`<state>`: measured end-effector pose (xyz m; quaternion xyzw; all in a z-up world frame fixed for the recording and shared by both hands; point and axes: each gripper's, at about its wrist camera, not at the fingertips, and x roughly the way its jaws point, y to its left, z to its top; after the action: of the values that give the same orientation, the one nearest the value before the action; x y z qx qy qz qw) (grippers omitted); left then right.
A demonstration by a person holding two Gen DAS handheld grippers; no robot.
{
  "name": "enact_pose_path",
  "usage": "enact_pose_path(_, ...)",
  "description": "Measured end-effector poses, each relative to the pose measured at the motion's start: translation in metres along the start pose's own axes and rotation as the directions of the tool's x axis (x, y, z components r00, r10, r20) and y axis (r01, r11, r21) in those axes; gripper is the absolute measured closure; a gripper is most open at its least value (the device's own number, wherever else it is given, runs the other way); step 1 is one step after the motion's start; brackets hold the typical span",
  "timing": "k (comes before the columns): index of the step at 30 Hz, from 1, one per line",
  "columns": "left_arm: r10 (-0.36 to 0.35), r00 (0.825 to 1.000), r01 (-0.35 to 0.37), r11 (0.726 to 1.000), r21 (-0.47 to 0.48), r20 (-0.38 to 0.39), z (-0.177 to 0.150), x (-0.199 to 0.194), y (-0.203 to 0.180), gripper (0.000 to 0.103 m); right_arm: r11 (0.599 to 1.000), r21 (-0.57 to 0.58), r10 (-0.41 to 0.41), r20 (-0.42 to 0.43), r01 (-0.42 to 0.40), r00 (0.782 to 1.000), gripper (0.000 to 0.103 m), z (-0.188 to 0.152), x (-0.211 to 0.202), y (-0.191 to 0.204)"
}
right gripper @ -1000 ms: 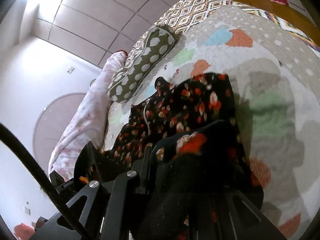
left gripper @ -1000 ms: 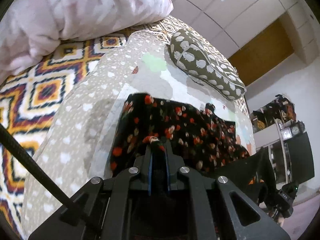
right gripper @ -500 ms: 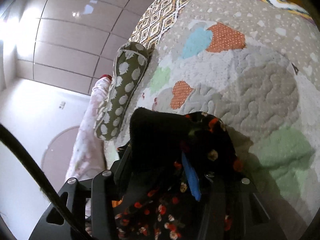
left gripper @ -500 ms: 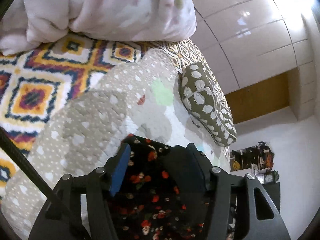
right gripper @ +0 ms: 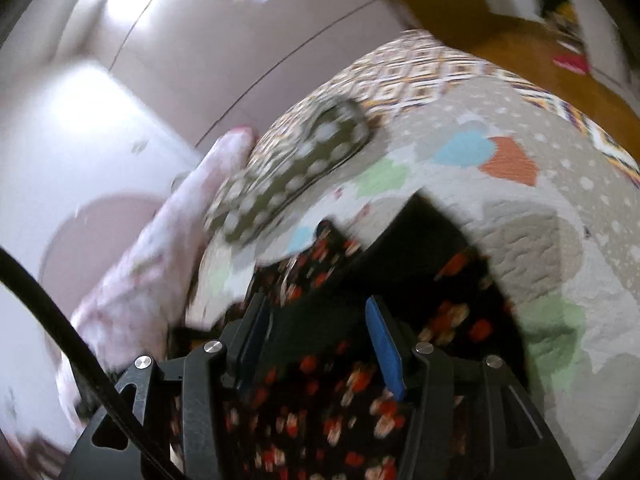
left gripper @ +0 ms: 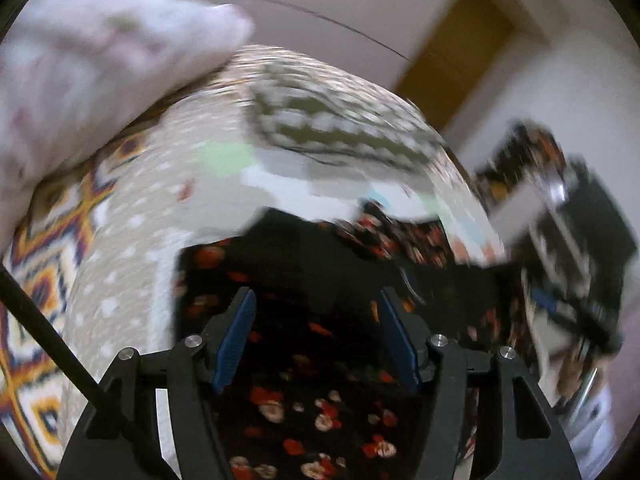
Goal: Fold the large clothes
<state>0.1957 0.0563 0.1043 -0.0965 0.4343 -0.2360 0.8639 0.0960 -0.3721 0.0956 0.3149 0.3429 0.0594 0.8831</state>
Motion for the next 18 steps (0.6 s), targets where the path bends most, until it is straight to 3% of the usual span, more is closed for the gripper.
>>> enact_pose_path(3, 0.056, 0.998, -0.055, 0.991, 0.120, -0.002, -0.003, 0.011, -0.021, 0.041, 0.989, -0.146, -0.038, -0.060, 0.029, 0.997, 0.048, -0.015, 0.010, 0.020)
enact_pose_path(5, 0.107, 0.994, -0.104, 0.988, 0.116, -0.017, 0.003, 0.026, -0.020, 0.037, 0.970, -0.235, -0.090, -0.097, 0.065, 0.991, 0.048, -0.021, 0.024, 0.030)
enact_pose_path(6, 0.119, 0.992, -0.115, 0.988, 0.099, -0.032, 0.006, 0.036, -0.018, 0.029, 0.966, -0.250, -0.097, -0.115, 0.066, 0.989, 0.048, -0.023, 0.032, 0.031)
enact_pose_path(8, 0.133, 0.988, -0.128, 0.990, 0.053, -0.083, 0.011, 0.060, -0.011, 0.028, 0.966, -0.251, -0.103, -0.155, 0.062, 0.982, 0.048, -0.027, 0.050, 0.030)
enact_pose_path(9, 0.151, 0.981, -0.147, 0.988, 0.038, -0.123, 0.012, 0.074, -0.008, 0.037, 0.967, -0.245, -0.106, -0.167, 0.063, 0.980, 0.048, -0.030, 0.059, 0.030)
enact_pose_path(10, 0.177, 0.973, -0.172, 0.984, 0.043, -0.147, 0.011, 0.085, -0.007, 0.084, 0.968, -0.241, -0.109, -0.174, 0.065, 0.979, 0.048, -0.033, 0.065, 0.030)
enact_pose_path(11, 0.233, 0.956, -0.227, 0.973, 0.052, -0.177, 0.011, 0.096, -0.006, 0.099, 0.970, -0.234, -0.112, -0.181, 0.068, 0.977, 0.048, -0.035, 0.072, 0.029)
enact_pose_path(12, 0.261, 0.949, -0.259, 0.965, 0.034, -0.177, 0.012, 0.101, -0.002, 0.101, 0.973, -0.222, -0.109, -0.182, 0.067, 0.977, 0.048, -0.037, 0.076, 0.028)
enact_pose_path(14, 0.263, 0.957, -0.267, 0.964, -0.019, -0.122, 0.016, 0.094, 0.006, 0.102, 0.974, -0.217, -0.100, -0.168, 0.062, 0.981, 0.048, -0.036, 0.076, 0.029)
enact_pose_path(18, 0.309, 0.948, -0.316, 0.943, -0.106, -0.080, 0.029, 0.090, 0.026, 0.102, 0.950, -0.302, -0.118, -0.117, 0.078, 0.986, 0.048, -0.028, 0.068, 0.044)
